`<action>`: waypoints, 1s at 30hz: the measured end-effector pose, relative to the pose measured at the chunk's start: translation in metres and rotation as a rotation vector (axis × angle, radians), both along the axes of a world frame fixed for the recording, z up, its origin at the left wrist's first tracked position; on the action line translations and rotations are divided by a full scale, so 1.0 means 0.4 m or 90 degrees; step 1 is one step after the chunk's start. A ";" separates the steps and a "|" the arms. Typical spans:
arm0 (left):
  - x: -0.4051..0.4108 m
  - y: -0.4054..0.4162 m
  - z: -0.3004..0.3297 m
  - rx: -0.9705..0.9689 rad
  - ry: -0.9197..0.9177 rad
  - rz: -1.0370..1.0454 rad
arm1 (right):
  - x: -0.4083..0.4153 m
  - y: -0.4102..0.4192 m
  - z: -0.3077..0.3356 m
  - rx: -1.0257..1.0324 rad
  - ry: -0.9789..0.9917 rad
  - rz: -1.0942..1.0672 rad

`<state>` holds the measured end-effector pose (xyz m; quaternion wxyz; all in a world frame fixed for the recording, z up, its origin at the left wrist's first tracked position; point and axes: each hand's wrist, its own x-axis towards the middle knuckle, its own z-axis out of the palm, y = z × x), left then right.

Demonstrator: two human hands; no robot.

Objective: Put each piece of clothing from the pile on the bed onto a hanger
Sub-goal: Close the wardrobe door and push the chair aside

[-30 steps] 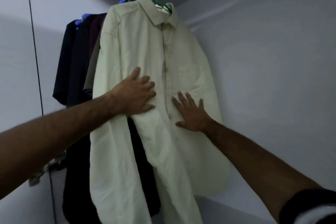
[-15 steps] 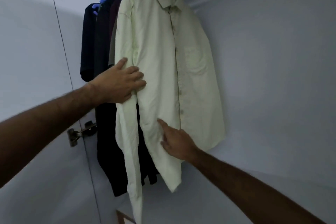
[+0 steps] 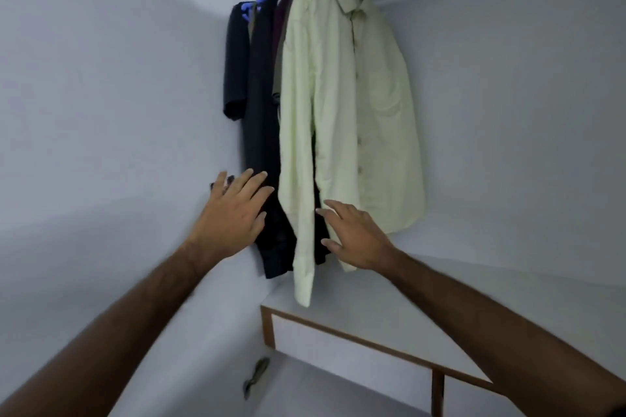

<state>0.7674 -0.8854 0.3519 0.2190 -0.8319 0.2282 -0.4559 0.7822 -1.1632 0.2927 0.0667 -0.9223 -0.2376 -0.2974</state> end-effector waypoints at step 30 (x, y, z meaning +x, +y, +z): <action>-0.751 0.701 -0.140 -1.128 0.321 -0.072 | -0.631 0.849 -0.068 -0.031 0.050 0.270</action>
